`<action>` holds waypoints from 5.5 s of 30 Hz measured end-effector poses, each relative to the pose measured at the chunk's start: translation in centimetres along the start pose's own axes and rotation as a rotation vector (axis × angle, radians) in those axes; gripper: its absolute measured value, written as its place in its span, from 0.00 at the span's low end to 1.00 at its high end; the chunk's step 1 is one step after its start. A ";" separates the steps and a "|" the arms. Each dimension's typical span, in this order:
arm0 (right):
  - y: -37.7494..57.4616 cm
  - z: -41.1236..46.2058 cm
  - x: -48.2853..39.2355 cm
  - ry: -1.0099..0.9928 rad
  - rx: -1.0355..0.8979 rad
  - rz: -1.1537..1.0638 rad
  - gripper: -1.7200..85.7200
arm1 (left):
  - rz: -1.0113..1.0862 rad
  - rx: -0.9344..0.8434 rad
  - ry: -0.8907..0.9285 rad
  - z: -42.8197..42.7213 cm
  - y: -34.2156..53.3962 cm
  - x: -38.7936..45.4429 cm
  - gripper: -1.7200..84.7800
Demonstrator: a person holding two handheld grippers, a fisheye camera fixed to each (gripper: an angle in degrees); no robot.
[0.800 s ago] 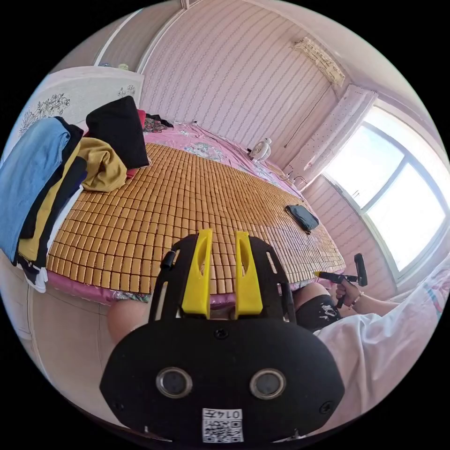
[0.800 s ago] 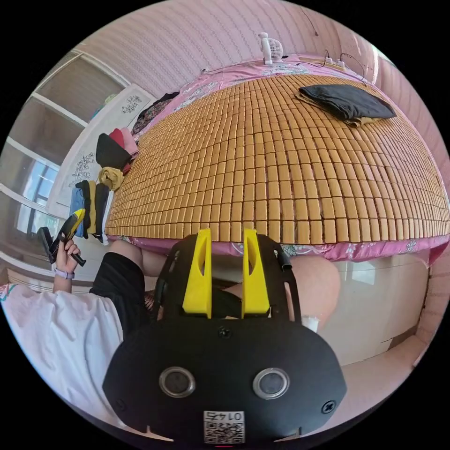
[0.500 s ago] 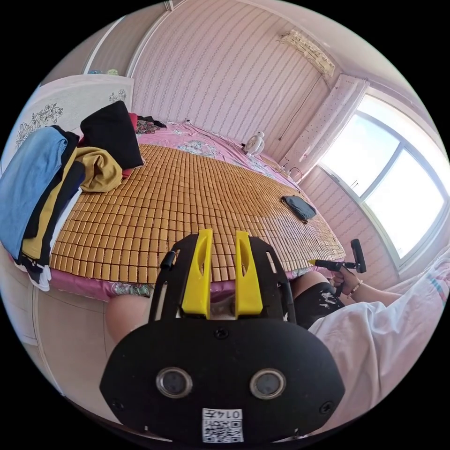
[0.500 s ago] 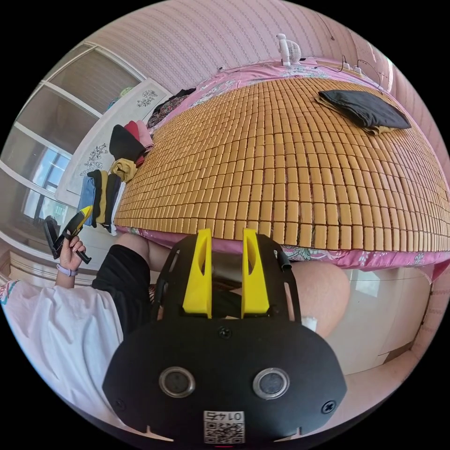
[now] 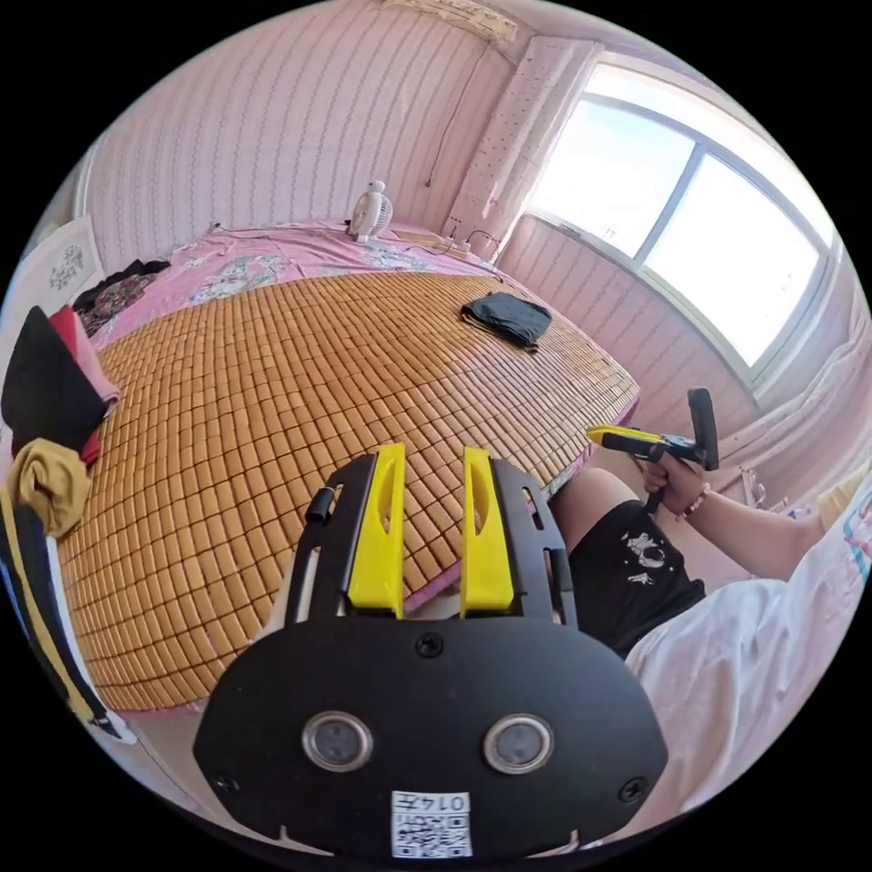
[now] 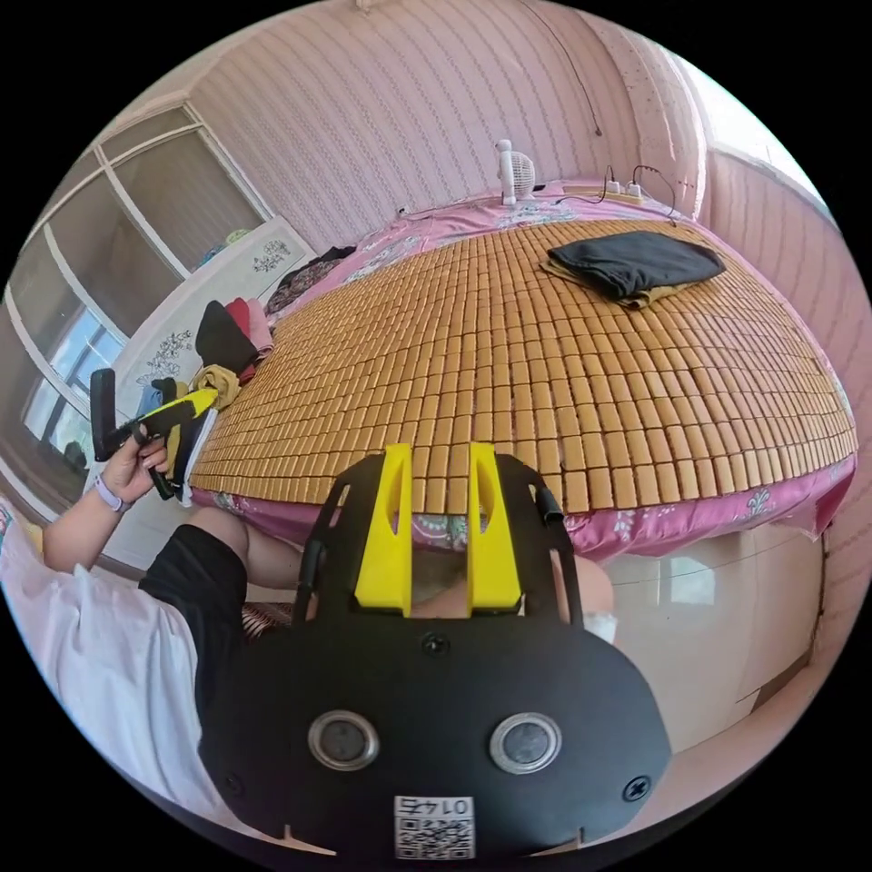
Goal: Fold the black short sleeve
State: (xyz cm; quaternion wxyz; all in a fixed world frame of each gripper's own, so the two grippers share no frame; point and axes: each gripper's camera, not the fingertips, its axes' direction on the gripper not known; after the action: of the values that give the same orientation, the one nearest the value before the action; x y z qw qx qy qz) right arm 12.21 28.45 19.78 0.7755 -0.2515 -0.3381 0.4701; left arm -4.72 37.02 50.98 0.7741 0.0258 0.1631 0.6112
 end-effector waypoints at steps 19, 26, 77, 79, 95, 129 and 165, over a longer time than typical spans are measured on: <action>-16.8 9.5 16.0 0.318 0.051 -0.021 0.14 | 0.223 -0.212 0.063 32.9 -37.5 5.8 0.14; -18.6 14.0 22.3 0.287 -0.033 0.118 0.05 | 0.248 -0.319 -0.006 42.5 -42.4 5.8 0.13; 0.7 10.7 20.8 -0.604 -0.043 0.563 0.02 | -0.086 -0.160 -0.063 3.5 3.2 3.0 0.11; 2.0 8.7 22.5 -0.540 -0.011 0.633 0.02 | -0.126 -0.181 -0.076 4.0 3.8 2.0 0.11; 0.5 -1.7 22.5 -0.406 0.053 0.571 0.02 | -0.155 -0.106 0.061 -3.7 7.4 3.2 0.01; -14.6 -38.9 -4.2 -0.617 0.731 -0.659 0.02 | 0.256 1.134 -0.259 -54.7 23.3 17.9 0.01; -15.9 2.2 11.2 -0.258 -0.062 0.107 0.02 | -0.436 0.096 0.085 -17.2 13.0 -8.8 0.01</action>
State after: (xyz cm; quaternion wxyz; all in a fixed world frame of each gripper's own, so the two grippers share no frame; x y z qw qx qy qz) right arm 23.09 31.86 35.65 0.6912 -0.2302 -0.4355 0.5288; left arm -23.58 29.12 39.78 0.8781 0.0010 0.2264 0.4215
